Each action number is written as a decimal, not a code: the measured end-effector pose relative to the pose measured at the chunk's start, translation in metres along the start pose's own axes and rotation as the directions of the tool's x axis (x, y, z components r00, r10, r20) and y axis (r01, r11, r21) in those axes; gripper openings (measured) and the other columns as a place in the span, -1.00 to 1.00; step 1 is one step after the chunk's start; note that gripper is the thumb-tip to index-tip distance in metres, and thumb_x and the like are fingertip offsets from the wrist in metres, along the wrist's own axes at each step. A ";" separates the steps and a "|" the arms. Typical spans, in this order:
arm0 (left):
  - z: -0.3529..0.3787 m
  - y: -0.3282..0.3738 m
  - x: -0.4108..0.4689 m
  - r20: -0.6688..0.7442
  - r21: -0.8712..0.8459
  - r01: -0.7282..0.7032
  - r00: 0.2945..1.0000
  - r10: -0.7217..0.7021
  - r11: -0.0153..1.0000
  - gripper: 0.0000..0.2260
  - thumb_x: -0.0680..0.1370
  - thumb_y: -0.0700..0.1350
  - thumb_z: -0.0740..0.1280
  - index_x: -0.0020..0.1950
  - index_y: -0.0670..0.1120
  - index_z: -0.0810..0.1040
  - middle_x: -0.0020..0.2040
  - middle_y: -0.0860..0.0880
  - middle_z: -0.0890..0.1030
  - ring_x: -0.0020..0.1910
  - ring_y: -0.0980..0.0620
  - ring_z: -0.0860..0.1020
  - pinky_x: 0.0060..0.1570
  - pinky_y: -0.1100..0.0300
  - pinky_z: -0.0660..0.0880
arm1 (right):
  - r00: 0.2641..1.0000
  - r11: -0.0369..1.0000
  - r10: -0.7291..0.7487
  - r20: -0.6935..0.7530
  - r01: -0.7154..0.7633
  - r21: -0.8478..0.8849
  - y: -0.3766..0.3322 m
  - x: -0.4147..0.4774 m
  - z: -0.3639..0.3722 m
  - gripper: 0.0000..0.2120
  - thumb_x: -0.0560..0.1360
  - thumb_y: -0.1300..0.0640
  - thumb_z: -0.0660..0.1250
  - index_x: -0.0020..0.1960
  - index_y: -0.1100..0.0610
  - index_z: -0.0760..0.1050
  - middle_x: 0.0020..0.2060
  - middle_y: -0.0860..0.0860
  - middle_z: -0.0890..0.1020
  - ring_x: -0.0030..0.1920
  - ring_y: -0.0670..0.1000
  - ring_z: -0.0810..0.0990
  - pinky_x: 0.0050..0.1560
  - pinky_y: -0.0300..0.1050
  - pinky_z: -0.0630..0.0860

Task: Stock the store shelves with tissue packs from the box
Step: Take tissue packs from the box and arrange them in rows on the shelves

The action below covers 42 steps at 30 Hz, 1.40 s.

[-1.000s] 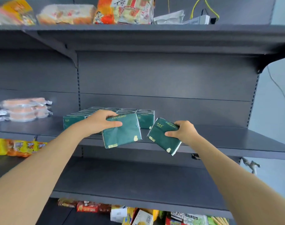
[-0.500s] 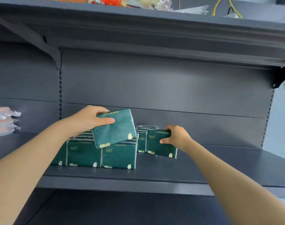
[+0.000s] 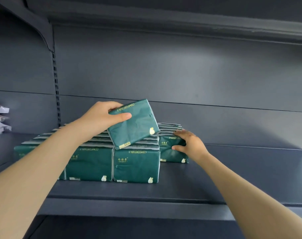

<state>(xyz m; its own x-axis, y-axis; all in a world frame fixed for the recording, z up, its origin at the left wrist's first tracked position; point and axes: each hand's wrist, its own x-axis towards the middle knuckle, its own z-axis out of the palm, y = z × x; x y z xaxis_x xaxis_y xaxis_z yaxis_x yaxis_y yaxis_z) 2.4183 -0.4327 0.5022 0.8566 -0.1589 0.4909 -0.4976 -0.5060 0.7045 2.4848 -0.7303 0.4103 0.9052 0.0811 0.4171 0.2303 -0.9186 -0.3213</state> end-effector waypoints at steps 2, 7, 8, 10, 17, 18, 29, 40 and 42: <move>0.003 0.002 -0.001 -0.006 0.002 -0.002 1.000 0.002 1.000 -0.91 0.50 -0.03 0.40 0.00 0.05 0.60 -0.10 0.15 0.64 -0.14 0.26 0.58 -0.19 0.42 0.43 | 1.000 1.000 -0.008 0.029 0.009 -0.027 0.000 0.001 -0.003 -0.39 0.47 0.00 0.40 0.46 0.01 0.29 0.46 -0.07 0.30 0.50 -0.04 0.12 0.44 -0.14 0.12; 0.009 0.017 -0.007 -0.014 0.007 0.007 1.000 -0.007 1.000 -0.90 0.50 -0.04 0.41 0.00 0.05 0.59 -0.08 0.15 0.64 -0.12 0.24 0.58 -0.16 0.37 0.46 | 0.989 0.978 0.060 0.137 -0.031 -0.208 -0.013 0.008 -0.019 -0.38 0.45 -0.10 0.39 0.44 -0.04 0.30 0.34 -0.04 0.45 0.35 0.04 0.37 0.31 -0.03 0.34; 0.009 0.021 -0.009 -0.015 0.012 0.007 1.000 -0.007 1.000 -0.90 0.49 -0.05 0.41 0.00 0.05 0.59 -0.08 0.14 0.64 -0.11 0.22 0.58 -0.13 0.34 0.48 | 0.987 0.964 0.065 0.150 -0.023 -0.266 -0.018 0.009 -0.024 -0.39 0.44 -0.12 0.39 0.42 -0.02 0.31 0.29 -0.03 0.49 0.32 0.05 0.40 0.28 -0.02 0.33; 0.010 0.030 -0.014 -0.013 0.019 0.005 1.000 -0.005 1.000 -0.89 0.49 -0.06 0.41 0.00 0.03 0.60 -0.07 0.12 0.65 -0.09 0.18 0.59 -0.08 0.29 0.50 | 0.989 0.944 0.055 0.136 -0.007 -0.330 -0.027 0.008 -0.035 -0.43 0.44 -0.13 0.37 0.39 0.03 0.35 0.26 0.01 0.51 0.29 0.08 0.41 0.26 0.02 0.31; 0.018 0.064 -0.041 -0.002 0.042 -0.009 1.000 0.009 0.999 -0.88 0.49 -0.07 0.42 0.01 0.04 0.60 -0.07 0.12 0.65 -0.11 0.19 0.60 -0.16 0.30 0.47 | 0.995 0.945 0.091 -0.043 -0.072 0.319 -0.039 -0.047 -0.063 -0.65 0.52 0.02 0.33 0.25 0.13 0.48 0.15 0.02 0.59 0.18 0.03 0.54 0.11 -0.19 0.44; 0.021 0.069 -0.046 0.007 0.042 -0.012 1.000 0.011 0.999 -0.89 0.49 -0.07 0.42 0.00 0.05 0.60 -0.07 0.13 0.65 -0.11 0.20 0.60 -0.17 0.30 0.47 | 0.989 0.879 0.131 -0.068 -0.085 0.469 -0.042 -0.059 -0.068 -0.72 0.53 0.02 0.32 0.18 0.12 0.52 0.07 0.00 0.62 0.12 0.01 0.56 0.04 -0.22 0.44; 0.073 0.100 -0.093 0.176 0.054 -0.140 0.976 0.129 0.989 -0.81 0.45 -0.09 0.46 0.01 0.12 0.57 -0.03 0.22 0.64 -0.06 0.33 0.58 -0.09 0.42 0.46 | 0.991 0.588 0.059 -0.118 0.061 0.806 -0.067 -0.162 -0.091 -0.74 0.41 0.14 0.48 0.05 -0.04 0.53 -0.05 -0.11 0.67 0.02 -0.08 0.62 0.01 -0.12 0.58; 0.076 0.043 -0.081 0.228 0.848 -0.277 0.960 0.162 0.452 -0.50 0.60 0.19 0.09 0.41 -0.10 0.32 0.32 -0.03 0.40 0.31 0.02 0.36 0.29 0.17 0.30 | 0.925 0.592 0.350 -0.146 -0.098 0.800 -0.033 -0.127 -0.064 -0.72 0.40 0.14 0.49 0.06 0.06 0.50 -0.08 -0.06 0.64 -0.04 -0.02 0.64 -0.04 0.04 0.62; 0.081 0.030 -0.075 0.236 0.861 -0.277 0.960 0.148 0.426 -0.48 0.60 0.20 0.09 0.42 -0.12 0.30 0.34 -0.04 0.38 0.33 0.00 0.34 0.32 0.15 0.28 | 0.911 0.608 0.391 -0.134 -0.146 0.781 -0.026 -0.115 -0.050 -0.72 0.41 0.13 0.48 0.07 0.07 0.48 -0.09 -0.07 0.63 -0.04 -0.02 0.63 0.00 0.07 0.61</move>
<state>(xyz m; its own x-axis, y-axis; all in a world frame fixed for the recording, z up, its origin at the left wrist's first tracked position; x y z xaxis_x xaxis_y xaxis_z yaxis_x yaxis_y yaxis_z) 2.3498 -0.5049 0.4447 0.7815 -0.4275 0.4545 -0.3321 -0.9017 -0.2770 2.3568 -0.7346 0.4131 0.8665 -0.3368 0.3685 0.2870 -0.2680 -0.9197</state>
